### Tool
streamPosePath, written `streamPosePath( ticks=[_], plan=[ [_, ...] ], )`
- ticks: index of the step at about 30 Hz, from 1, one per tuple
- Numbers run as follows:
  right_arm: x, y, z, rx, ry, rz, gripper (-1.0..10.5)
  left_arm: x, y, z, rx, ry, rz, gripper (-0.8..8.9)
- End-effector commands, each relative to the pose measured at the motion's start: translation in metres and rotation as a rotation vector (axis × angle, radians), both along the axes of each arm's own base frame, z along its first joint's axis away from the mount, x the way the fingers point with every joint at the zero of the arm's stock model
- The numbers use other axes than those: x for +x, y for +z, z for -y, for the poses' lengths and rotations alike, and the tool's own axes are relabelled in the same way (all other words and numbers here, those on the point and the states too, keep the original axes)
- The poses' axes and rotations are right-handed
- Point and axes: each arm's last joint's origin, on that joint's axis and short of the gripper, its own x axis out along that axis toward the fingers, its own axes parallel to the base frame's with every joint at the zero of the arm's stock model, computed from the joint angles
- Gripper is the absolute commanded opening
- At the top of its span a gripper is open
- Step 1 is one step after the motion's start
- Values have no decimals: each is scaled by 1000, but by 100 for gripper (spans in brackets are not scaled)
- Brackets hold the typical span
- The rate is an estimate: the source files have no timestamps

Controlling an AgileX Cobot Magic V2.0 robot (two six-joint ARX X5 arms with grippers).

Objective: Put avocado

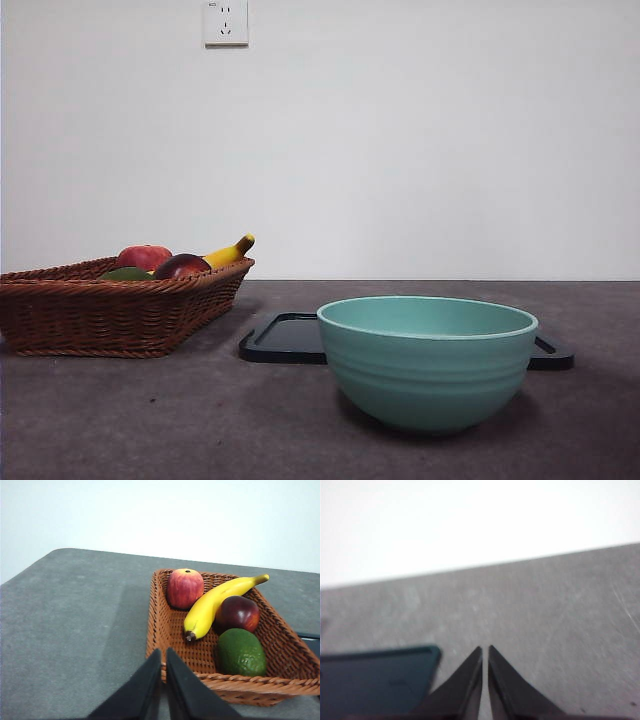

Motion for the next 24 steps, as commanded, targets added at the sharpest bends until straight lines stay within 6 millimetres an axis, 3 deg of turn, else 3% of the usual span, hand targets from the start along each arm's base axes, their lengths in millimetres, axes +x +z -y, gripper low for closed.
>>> streamPosePath(
  ticks=[1, 6, 12, 18, 24],
  plan=[
    [-3, 17, 0, 99, -8, 60, 11, -4, 19, 0, -47, -2, 61, 15],
    [-11, 48, 0, 118, -2, 138, 11, -5, 43, 0, -99, -2, 98, 15],
    [-18, 92, -2, 137, 47, 122, 11, -1, 90, 0, -108, -11, 124, 15],
    [-16, 133, -6, 143, 173, -8, 11, 16, 143, 7, -124, -150, 56, 15],
    [-7, 164, -10, 159, 320, -164, 11, 37, 178, 17, -129, -280, -59, 15]
  ],
)
